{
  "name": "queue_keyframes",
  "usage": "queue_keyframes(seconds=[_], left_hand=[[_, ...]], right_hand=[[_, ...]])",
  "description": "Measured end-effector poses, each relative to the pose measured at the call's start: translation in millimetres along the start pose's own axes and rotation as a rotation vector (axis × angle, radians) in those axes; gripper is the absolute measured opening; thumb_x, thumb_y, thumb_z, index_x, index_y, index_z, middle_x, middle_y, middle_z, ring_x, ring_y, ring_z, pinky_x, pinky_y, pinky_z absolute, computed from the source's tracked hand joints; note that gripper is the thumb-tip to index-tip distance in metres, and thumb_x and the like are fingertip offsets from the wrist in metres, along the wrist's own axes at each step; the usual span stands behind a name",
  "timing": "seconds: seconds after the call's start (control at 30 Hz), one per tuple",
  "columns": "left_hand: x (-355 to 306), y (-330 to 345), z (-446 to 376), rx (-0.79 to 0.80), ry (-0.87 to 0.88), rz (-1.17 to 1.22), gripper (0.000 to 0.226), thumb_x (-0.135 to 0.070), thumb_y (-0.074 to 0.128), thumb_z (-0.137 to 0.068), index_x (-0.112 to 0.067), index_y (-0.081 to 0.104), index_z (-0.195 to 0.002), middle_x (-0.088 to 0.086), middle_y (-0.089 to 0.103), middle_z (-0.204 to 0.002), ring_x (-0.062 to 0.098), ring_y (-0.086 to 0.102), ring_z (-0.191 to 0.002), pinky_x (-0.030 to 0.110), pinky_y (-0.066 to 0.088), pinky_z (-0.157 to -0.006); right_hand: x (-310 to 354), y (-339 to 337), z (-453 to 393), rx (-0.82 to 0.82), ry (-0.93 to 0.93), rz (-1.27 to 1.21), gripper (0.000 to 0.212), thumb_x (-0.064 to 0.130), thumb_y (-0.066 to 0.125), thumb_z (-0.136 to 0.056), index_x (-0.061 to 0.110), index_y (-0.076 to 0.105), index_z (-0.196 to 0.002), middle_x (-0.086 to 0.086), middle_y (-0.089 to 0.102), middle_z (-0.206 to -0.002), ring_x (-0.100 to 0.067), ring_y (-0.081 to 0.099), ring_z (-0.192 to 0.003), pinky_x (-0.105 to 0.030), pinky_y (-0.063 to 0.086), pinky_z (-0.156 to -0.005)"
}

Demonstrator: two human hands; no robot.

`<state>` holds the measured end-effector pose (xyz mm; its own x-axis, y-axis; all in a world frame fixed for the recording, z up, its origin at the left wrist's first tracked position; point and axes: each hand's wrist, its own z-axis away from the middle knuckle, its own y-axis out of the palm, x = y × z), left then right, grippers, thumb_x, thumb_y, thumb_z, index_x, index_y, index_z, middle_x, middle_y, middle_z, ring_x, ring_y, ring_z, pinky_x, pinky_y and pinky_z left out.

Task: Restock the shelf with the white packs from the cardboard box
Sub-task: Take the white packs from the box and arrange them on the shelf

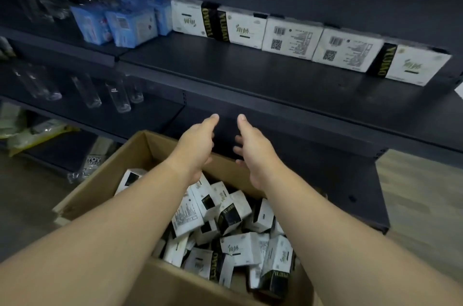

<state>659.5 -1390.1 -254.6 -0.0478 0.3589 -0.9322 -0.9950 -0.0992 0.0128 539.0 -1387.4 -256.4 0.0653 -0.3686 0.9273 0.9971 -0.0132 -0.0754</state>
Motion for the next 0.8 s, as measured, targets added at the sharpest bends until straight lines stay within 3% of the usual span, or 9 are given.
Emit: queue_keyframes(seconds=[0.37,0.53,0.63,0.8], left_hand=[[53,-30,-60,-0.036,-0.202,-0.070,0.059,-0.056,0.051,-0.092,-0.021,0.049,-0.139,-0.001,0.052,-0.138,0.018,0.051,-0.123,0.043,0.044,-0.104],[79,-49,-104,0.008,-0.330,-0.123,0.059,-0.058,0.052,-0.090,-0.022,0.051,-0.137,0.000,0.057,-0.129,0.019,0.053,-0.118,0.041,0.043,-0.103],[91,-60,-124,0.029,-0.373,-0.153,0.041,-0.055,0.051,-0.092,-0.020,0.061,-0.110,-0.003,0.061,-0.099,0.013,0.056,-0.090,0.034,0.044,-0.080],[111,-70,-147,0.051,-0.443,-0.210,0.033,-0.052,0.050,-0.095,-0.020,0.058,-0.101,-0.004,0.061,-0.088,0.011,0.056,-0.077,0.030,0.043,-0.067]], right_hand=[[-65,28,-43,-0.045,0.265,-0.005,0.068,0.069,0.041,-0.092,0.030,0.037,-0.147,0.001,0.047,-0.146,-0.021,0.048,-0.131,-0.048,0.038,-0.110],[-98,47,-67,-0.122,0.393,0.000,0.081,0.081,0.043,-0.079,0.034,0.039,-0.145,0.002,0.051,-0.142,-0.024,0.048,-0.130,-0.051,0.037,-0.110],[-120,56,-79,-0.130,0.489,-0.066,0.079,0.078,0.044,-0.082,0.033,0.036,-0.147,0.002,0.046,-0.146,-0.025,0.044,-0.134,-0.052,0.034,-0.112],[-147,72,-95,-0.147,0.562,-0.100,0.075,0.073,0.043,-0.087,0.031,0.036,-0.148,0.000,0.045,-0.148,-0.025,0.042,-0.135,-0.051,0.032,-0.114]])
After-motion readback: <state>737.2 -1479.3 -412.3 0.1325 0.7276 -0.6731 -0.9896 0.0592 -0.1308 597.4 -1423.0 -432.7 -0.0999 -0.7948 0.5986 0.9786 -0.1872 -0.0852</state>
